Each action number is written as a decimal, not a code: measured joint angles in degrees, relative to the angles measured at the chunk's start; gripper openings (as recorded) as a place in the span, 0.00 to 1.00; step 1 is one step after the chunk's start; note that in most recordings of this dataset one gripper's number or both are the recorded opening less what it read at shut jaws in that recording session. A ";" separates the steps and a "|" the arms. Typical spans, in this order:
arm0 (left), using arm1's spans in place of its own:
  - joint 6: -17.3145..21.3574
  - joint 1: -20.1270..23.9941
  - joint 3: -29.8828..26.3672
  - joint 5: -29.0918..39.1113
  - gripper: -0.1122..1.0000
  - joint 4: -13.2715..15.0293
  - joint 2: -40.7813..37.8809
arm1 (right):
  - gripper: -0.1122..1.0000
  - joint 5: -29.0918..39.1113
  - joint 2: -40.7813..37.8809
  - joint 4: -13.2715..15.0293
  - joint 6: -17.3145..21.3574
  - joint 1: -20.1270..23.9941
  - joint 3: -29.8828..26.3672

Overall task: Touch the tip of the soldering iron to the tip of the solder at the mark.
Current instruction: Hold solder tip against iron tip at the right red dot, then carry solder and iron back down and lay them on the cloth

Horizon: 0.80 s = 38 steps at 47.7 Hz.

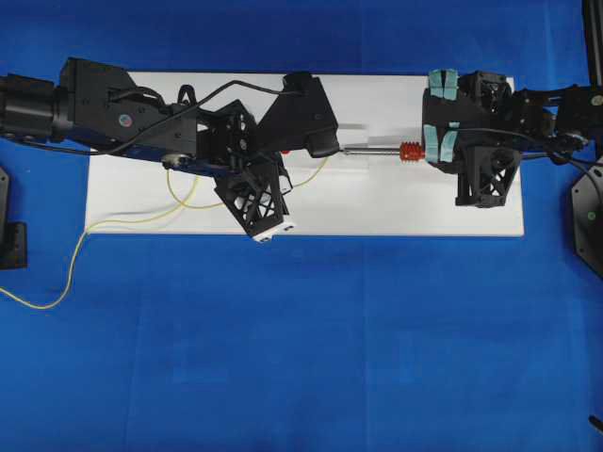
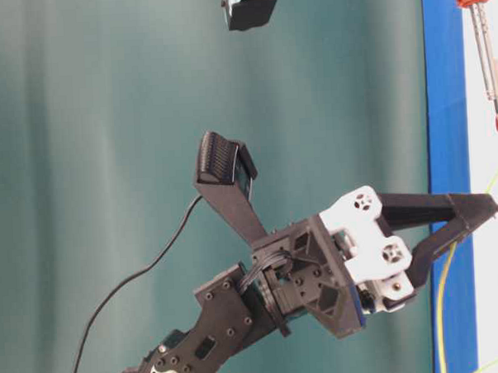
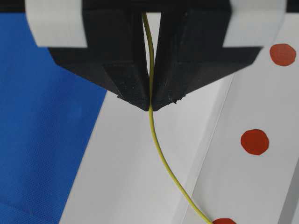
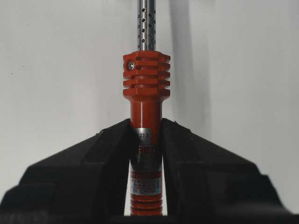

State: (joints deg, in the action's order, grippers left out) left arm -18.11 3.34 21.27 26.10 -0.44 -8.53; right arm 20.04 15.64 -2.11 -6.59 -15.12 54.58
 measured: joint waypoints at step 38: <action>0.09 -0.97 8.35 0.00 0.12 0.00 11.87 | 0.16 -0.53 0.00 0.00 0.09 0.00 0.00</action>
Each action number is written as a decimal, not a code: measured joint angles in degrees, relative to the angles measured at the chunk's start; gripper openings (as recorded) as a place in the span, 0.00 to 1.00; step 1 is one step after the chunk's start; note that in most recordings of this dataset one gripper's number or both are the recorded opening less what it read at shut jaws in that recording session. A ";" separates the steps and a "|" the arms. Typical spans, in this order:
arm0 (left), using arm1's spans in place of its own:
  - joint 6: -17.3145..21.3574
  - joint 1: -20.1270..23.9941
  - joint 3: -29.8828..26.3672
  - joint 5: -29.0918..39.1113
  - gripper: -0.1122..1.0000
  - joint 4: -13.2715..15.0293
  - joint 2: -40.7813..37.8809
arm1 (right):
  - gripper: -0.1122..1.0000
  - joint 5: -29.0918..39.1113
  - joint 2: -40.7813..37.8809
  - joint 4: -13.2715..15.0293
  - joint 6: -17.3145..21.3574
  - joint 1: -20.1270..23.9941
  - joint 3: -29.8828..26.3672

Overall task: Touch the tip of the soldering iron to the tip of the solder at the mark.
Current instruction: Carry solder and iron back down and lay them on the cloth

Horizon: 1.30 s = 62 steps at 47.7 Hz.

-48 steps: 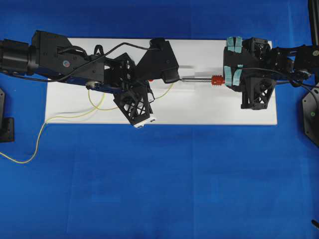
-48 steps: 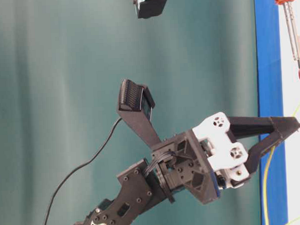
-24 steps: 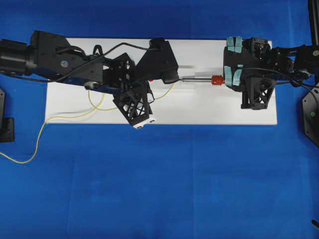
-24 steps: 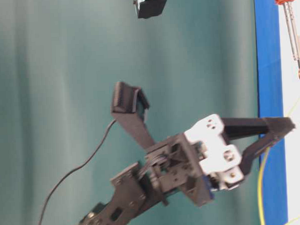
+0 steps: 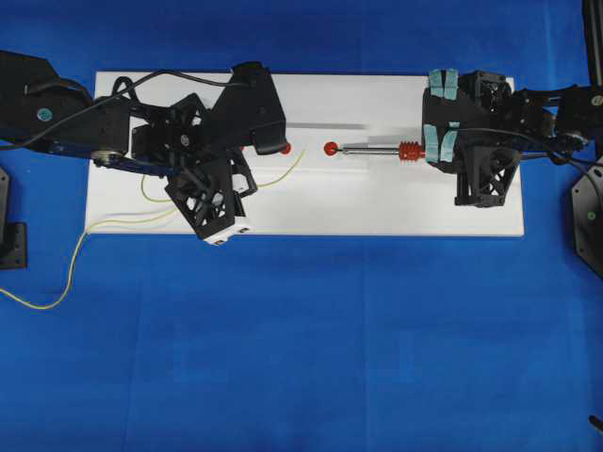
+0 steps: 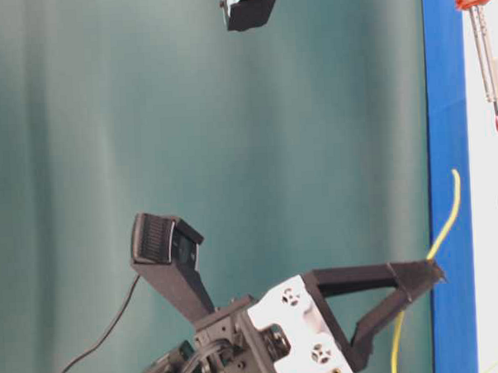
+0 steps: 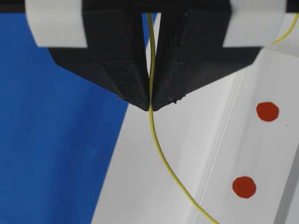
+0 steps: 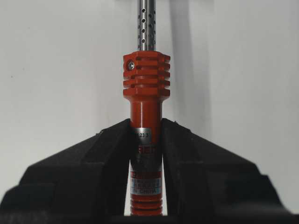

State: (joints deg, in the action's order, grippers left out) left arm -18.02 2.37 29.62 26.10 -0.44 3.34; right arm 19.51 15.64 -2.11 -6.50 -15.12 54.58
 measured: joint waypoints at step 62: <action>-9.84 -14.41 14.94 -16.44 0.12 0.00 9.05 | 0.16 -4.92 24.61 -1.58 19.42 19.42 8.61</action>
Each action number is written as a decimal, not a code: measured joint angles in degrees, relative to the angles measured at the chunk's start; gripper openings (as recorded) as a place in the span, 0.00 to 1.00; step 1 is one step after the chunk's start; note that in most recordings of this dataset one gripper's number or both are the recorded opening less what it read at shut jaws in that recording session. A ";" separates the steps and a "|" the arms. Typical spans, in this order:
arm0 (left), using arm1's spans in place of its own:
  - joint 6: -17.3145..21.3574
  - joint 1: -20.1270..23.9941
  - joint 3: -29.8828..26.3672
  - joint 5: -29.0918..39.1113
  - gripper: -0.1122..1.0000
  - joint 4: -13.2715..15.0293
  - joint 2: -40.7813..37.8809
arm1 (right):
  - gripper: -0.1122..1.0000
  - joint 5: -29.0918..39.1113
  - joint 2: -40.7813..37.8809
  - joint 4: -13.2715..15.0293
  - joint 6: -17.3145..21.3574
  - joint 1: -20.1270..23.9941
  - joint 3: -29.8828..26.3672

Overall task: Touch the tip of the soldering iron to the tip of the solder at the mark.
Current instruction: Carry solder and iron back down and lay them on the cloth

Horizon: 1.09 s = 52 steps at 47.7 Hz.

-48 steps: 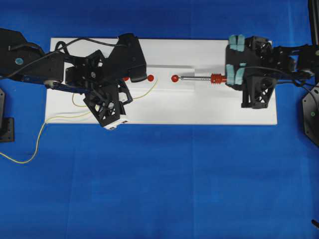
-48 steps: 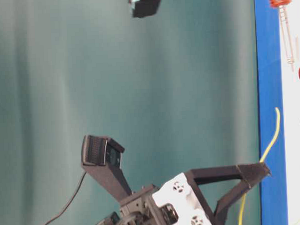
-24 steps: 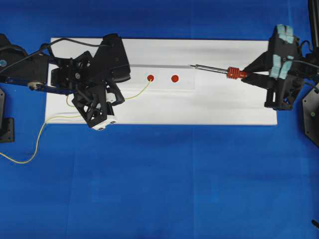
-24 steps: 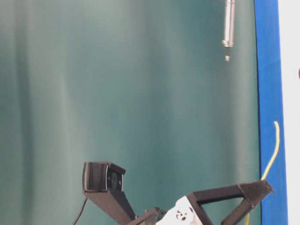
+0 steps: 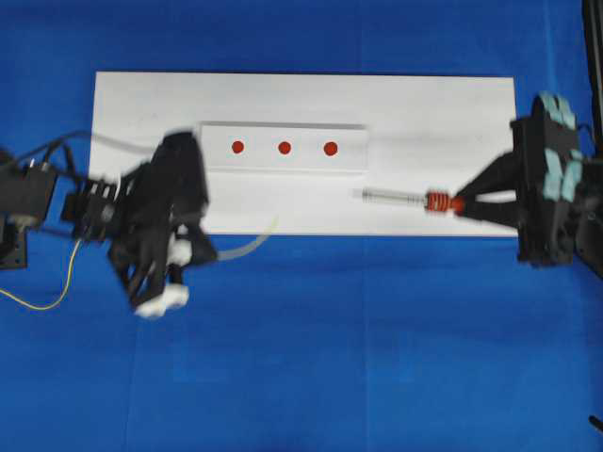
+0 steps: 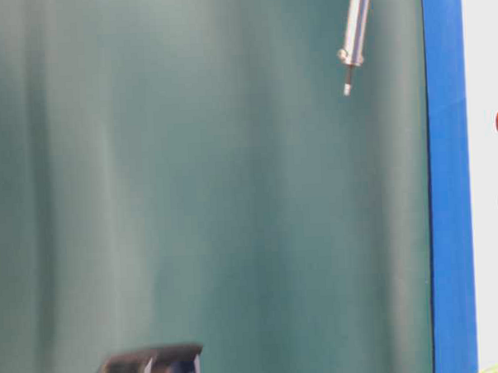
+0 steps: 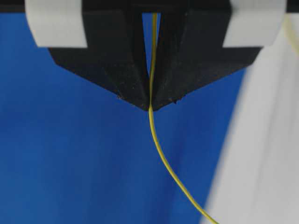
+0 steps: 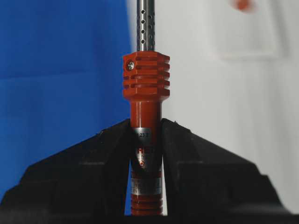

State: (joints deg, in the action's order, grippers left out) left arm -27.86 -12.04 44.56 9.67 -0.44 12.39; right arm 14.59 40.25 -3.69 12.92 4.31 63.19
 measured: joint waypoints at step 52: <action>-0.97 -13.45 -0.18 -15.56 0.12 0.18 -20.39 | 0.16 -24.26 -39.02 -4.66 0.53 19.86 -5.19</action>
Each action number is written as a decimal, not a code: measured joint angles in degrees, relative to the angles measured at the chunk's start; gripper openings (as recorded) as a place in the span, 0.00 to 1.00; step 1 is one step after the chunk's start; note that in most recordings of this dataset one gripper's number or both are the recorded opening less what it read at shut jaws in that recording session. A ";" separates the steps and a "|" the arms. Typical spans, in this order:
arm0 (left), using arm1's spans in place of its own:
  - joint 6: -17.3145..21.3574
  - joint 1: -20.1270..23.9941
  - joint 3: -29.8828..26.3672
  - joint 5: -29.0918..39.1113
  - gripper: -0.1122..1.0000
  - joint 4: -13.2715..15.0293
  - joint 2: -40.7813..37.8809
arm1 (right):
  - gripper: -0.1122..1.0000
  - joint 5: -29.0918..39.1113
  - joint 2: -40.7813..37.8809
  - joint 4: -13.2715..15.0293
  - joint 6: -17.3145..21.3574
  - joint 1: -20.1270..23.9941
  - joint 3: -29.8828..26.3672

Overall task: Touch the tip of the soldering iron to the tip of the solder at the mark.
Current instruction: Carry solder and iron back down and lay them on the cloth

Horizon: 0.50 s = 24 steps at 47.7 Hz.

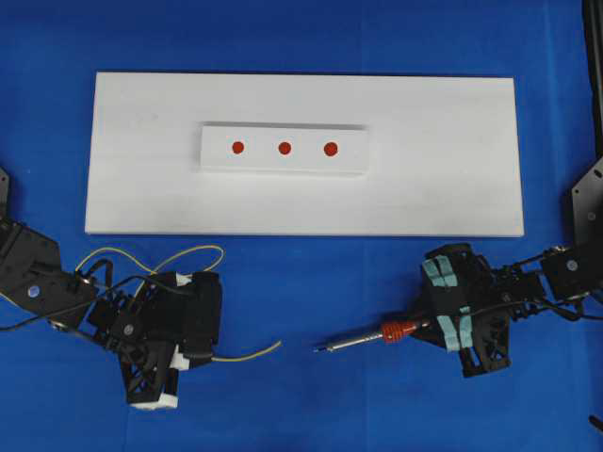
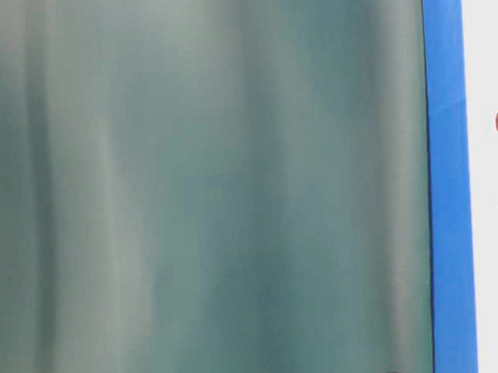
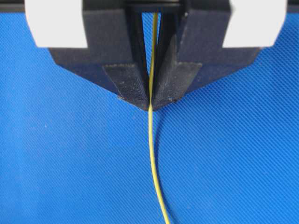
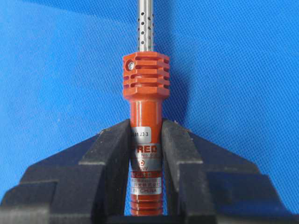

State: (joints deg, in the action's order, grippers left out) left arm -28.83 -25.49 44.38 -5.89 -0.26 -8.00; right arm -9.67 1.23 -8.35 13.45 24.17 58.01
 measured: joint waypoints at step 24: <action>0.53 -0.09 -0.26 0.70 0.68 0.00 0.26 | 0.63 1.23 -0.09 -3.78 0.00 0.09 -0.70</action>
State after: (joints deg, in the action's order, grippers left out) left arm -28.30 -25.58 44.12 -5.19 -0.26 -7.73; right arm -8.44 1.14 -12.13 13.45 24.26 57.30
